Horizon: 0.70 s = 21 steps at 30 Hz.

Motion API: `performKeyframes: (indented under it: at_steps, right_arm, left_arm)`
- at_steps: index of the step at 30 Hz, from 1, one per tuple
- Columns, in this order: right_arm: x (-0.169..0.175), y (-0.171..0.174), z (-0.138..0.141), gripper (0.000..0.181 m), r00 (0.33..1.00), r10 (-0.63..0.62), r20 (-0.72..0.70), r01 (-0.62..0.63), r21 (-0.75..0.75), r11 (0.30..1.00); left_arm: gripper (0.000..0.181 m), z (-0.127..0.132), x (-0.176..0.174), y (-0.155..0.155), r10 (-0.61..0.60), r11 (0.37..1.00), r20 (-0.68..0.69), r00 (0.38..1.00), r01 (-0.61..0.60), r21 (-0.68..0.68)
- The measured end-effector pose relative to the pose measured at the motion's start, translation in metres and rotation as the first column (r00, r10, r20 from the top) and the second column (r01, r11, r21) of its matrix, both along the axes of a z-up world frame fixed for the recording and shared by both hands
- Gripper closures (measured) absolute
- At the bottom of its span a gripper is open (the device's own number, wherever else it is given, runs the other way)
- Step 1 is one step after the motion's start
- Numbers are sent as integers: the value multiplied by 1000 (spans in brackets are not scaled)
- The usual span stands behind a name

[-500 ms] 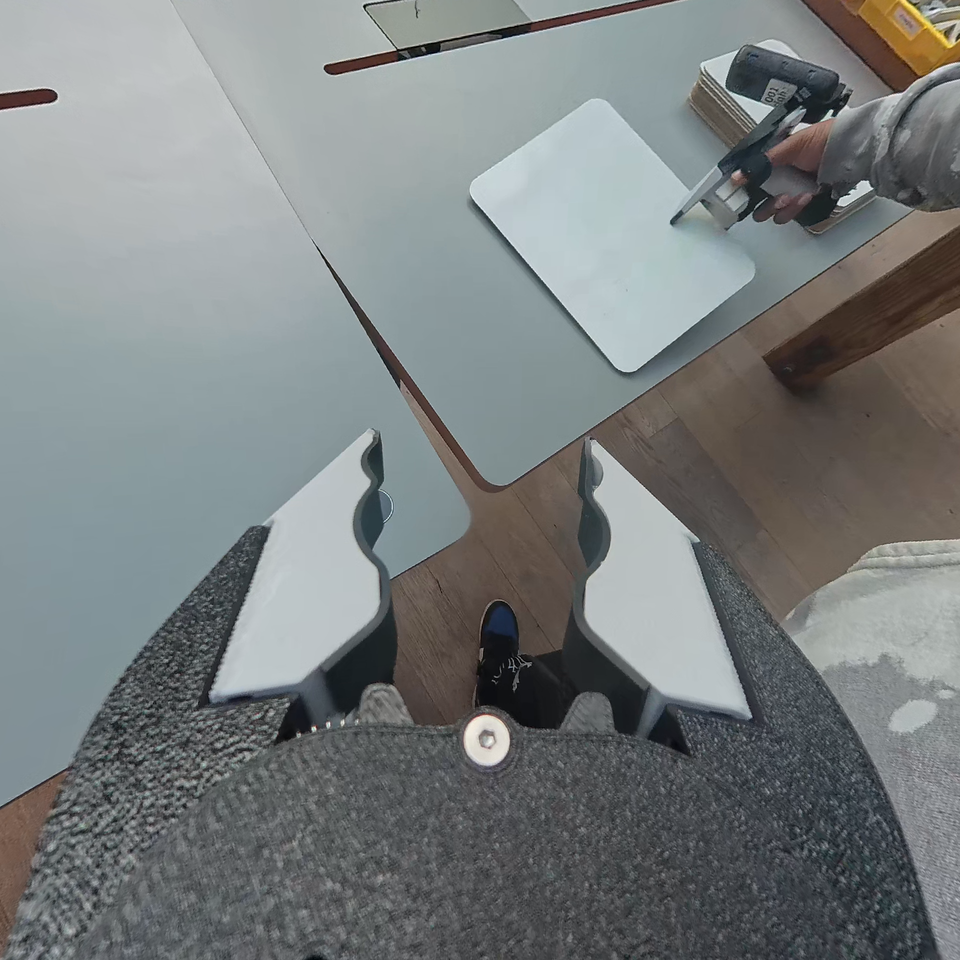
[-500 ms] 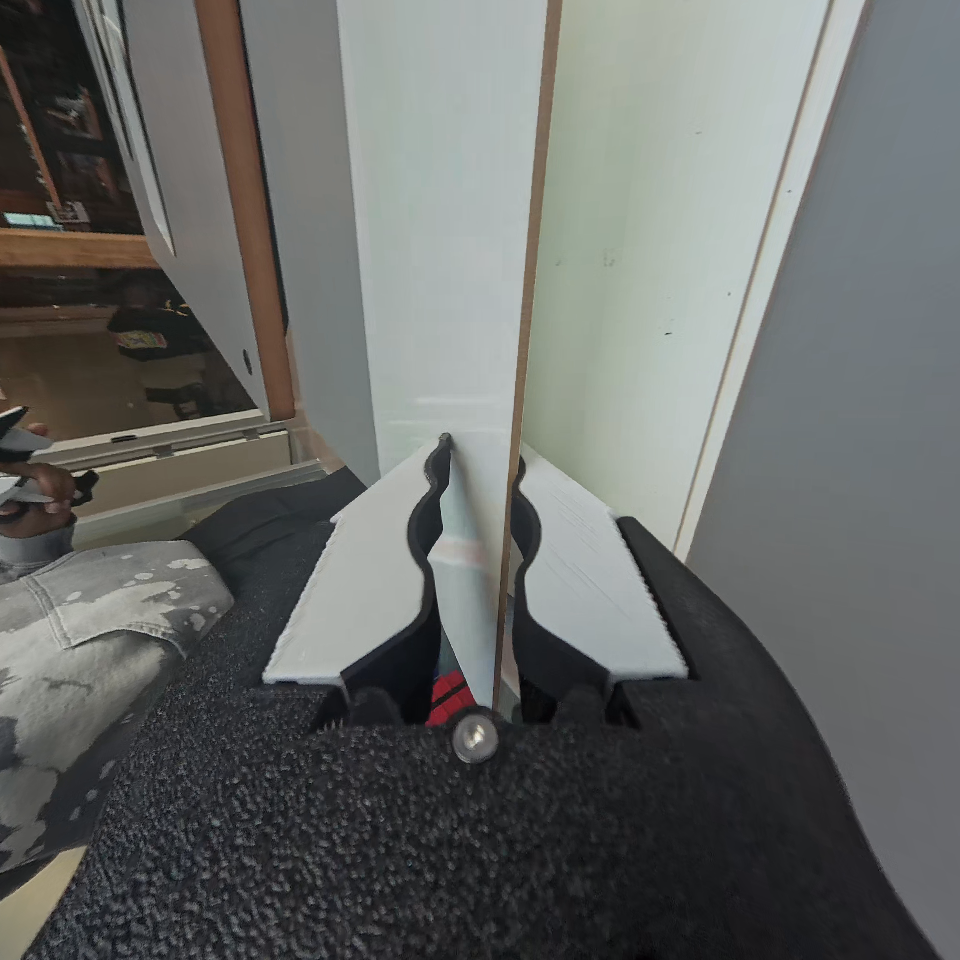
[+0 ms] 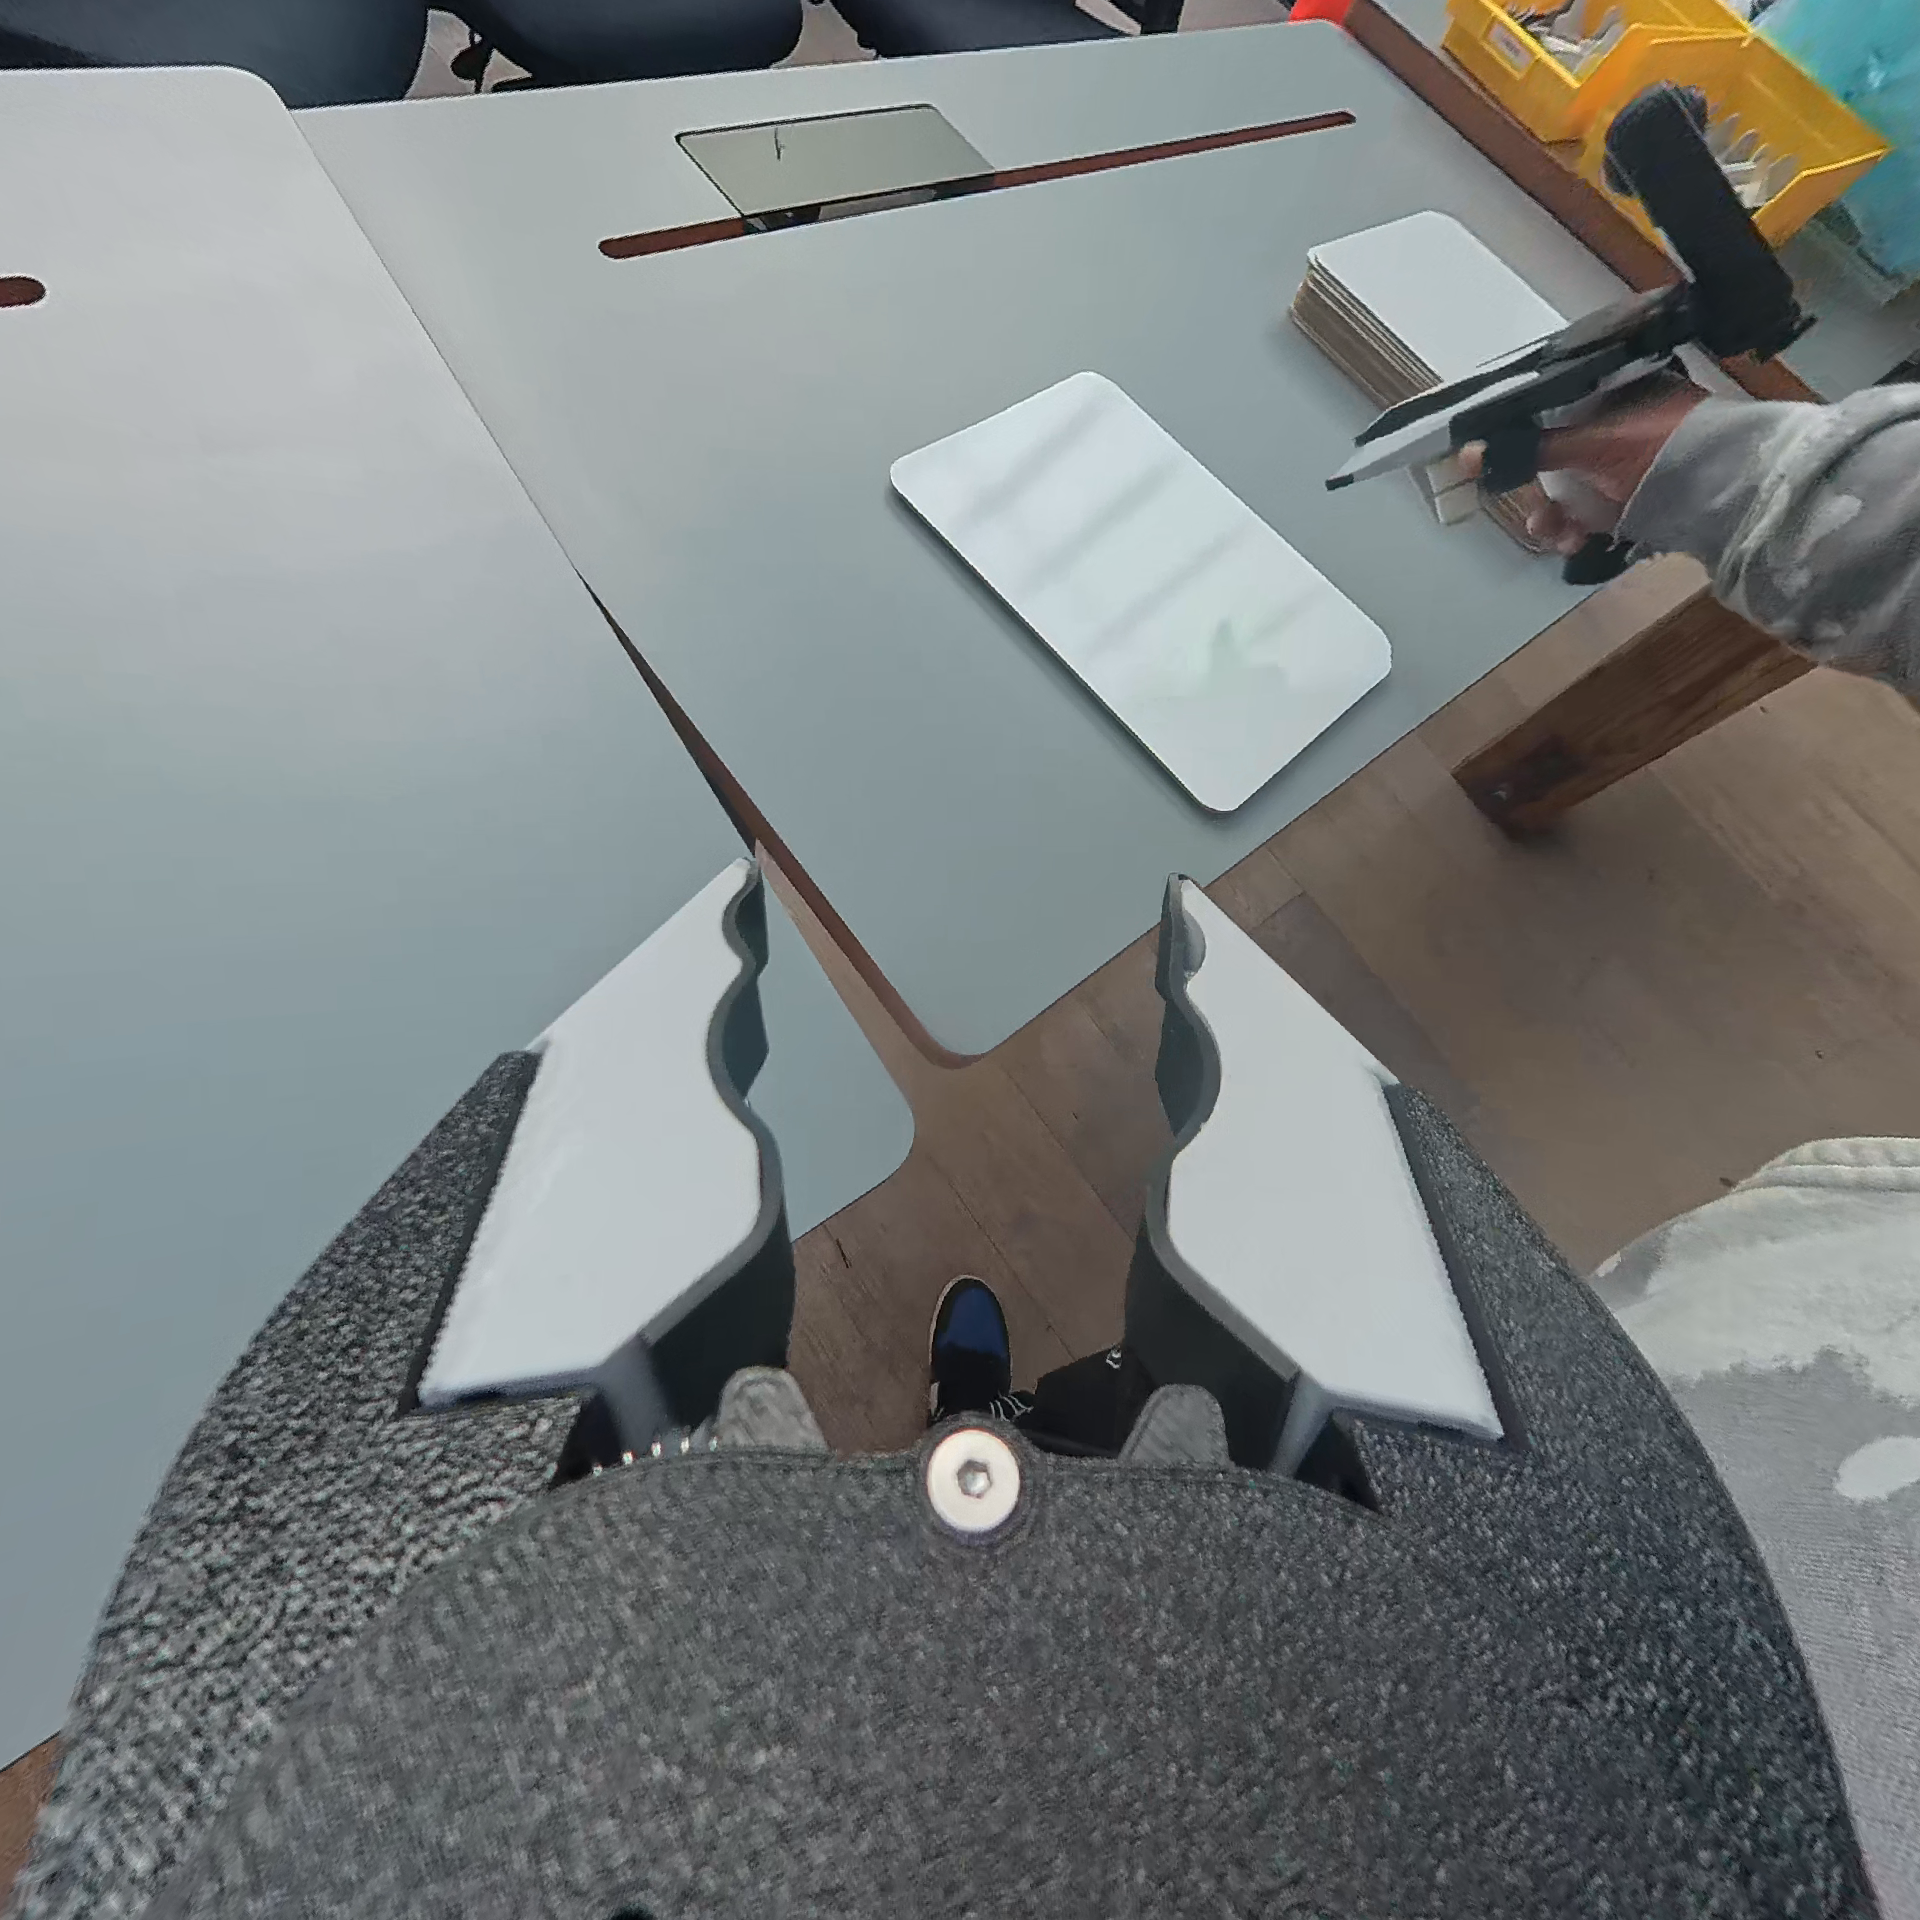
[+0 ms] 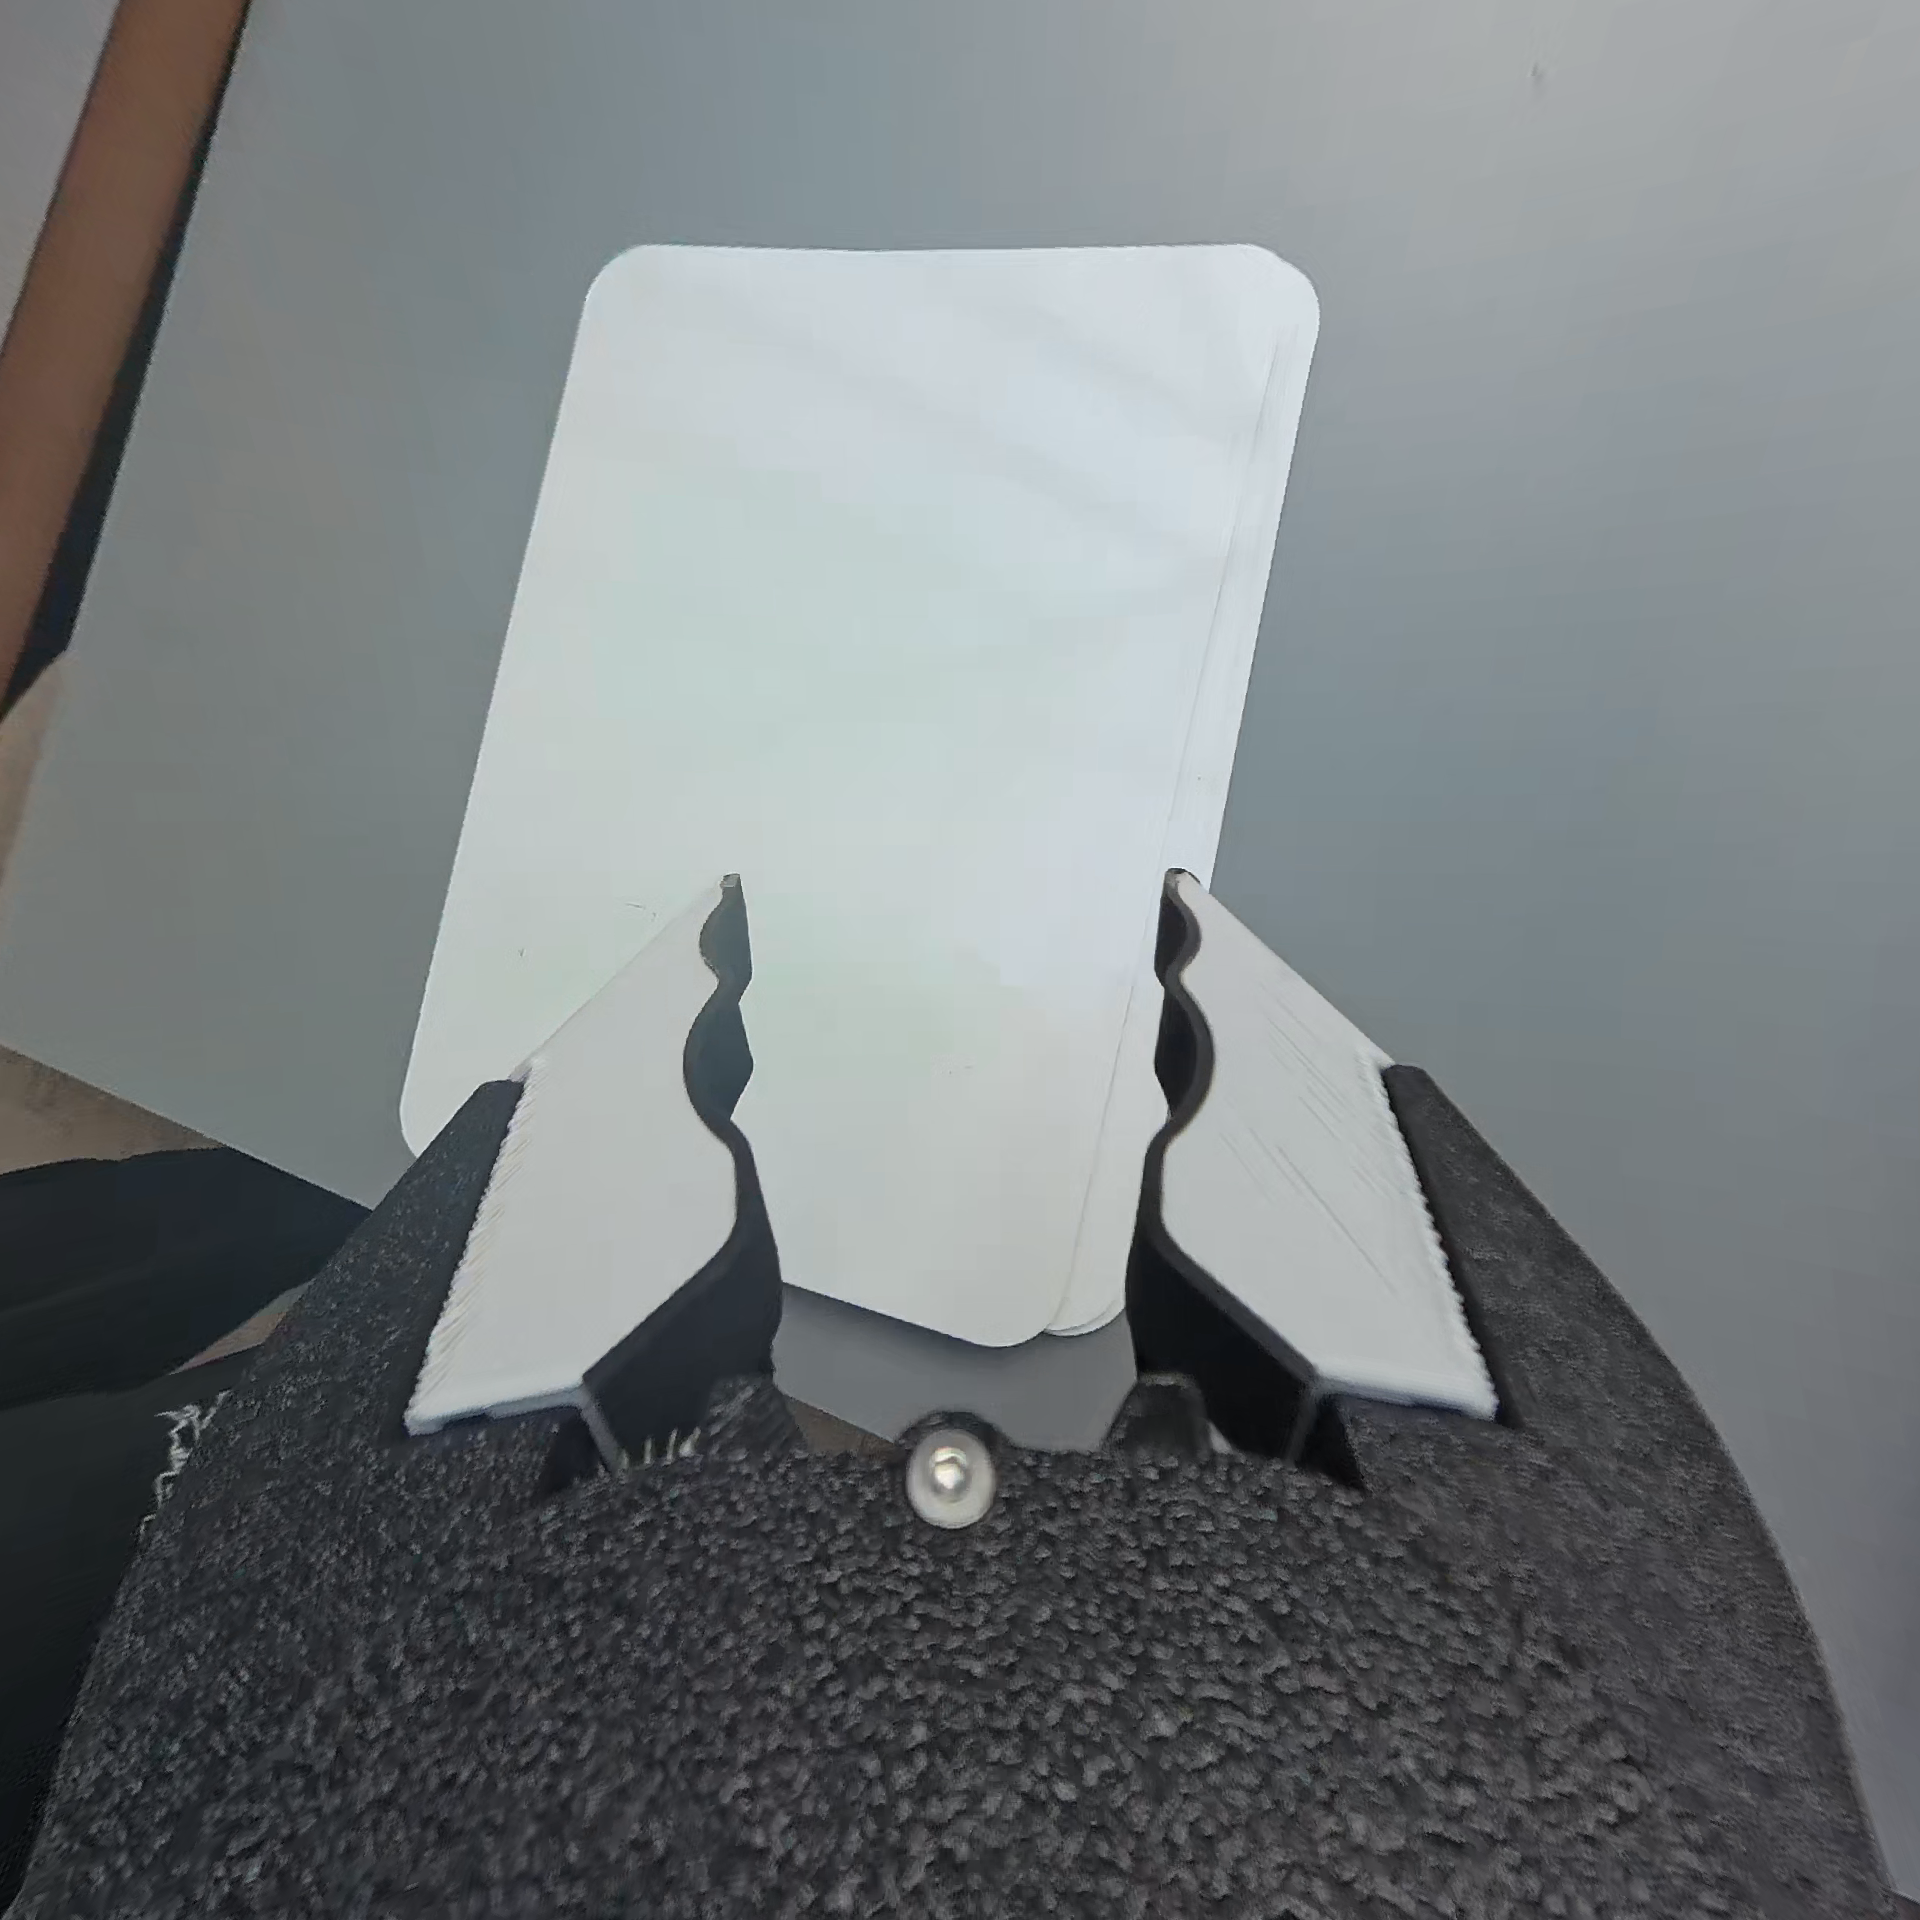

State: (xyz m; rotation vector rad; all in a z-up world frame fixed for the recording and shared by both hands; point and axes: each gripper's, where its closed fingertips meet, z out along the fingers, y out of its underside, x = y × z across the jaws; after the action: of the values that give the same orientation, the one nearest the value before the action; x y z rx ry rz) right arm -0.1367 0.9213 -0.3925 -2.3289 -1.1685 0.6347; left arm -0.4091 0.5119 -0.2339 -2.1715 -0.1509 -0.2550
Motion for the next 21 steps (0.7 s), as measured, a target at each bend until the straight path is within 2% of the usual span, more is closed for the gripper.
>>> performKeyframes:
  at_steps: [2,5,10,16,21]
  right_arm:
    - [4,-23,6,96,1000,-21,-15,22,69,997]
    - [12,-62,1,85,996,-74,-43,77,68,995]
    - [35,-98,-25,66,985,-172,-23,173,40,984]
    - [49,-95,-53,60,982,-186,31,186,-11,982]
    - [55,-70,-73,58,982,-170,84,174,-40,984]
  left_arm:
    - [106,-6,8,13,-16,1000,33,999,16,9]
    - [106,-22,30,43,-57,998,108,993,55,22]
    - [102,-70,80,107,-144,989,227,963,145,12]
    - [101,-139,137,179,-255,959,213,943,275,-71]
    - [100,-190,161,226,-224,949,251,942,270,-162]
